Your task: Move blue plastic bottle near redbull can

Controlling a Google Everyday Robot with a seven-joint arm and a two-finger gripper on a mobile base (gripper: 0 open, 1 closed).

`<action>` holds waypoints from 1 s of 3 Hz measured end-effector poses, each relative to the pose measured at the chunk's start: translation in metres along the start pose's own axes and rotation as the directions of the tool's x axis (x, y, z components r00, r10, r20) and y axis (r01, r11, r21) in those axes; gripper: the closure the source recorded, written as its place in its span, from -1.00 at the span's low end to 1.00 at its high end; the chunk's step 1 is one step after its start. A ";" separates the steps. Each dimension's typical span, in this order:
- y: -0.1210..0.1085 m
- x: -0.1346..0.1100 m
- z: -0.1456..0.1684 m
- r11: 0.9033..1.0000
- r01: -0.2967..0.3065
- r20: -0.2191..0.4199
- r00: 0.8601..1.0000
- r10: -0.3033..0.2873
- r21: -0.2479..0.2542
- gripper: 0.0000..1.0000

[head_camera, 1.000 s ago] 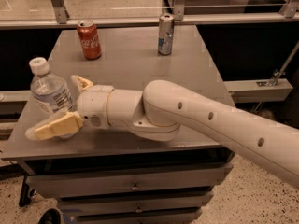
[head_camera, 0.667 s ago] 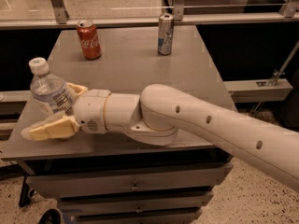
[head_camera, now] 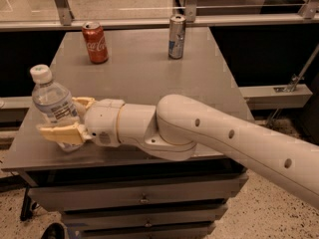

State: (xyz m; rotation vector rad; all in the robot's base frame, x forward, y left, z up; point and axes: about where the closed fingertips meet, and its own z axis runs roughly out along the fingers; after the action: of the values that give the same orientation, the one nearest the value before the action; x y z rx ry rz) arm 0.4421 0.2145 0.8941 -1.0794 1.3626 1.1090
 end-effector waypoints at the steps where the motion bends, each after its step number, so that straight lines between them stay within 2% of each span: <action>1: -0.013 -0.004 -0.023 0.999 0.017 -0.017 1.000 -0.016 0.048 0.74; 2: -0.041 -0.015 -0.066 0.991 0.043 -0.041 0.998 -0.038 0.126 1.00; 3: -0.070 -0.034 -0.130 0.966 0.052 -0.051 0.998 -0.041 0.253 1.00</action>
Offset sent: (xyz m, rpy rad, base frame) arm 0.0620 -0.1423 0.0270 -0.0934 -0.0599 -0.2332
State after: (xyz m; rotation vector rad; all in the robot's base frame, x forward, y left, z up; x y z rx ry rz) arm 0.4916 0.0756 0.9299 -0.9476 1.4628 0.8524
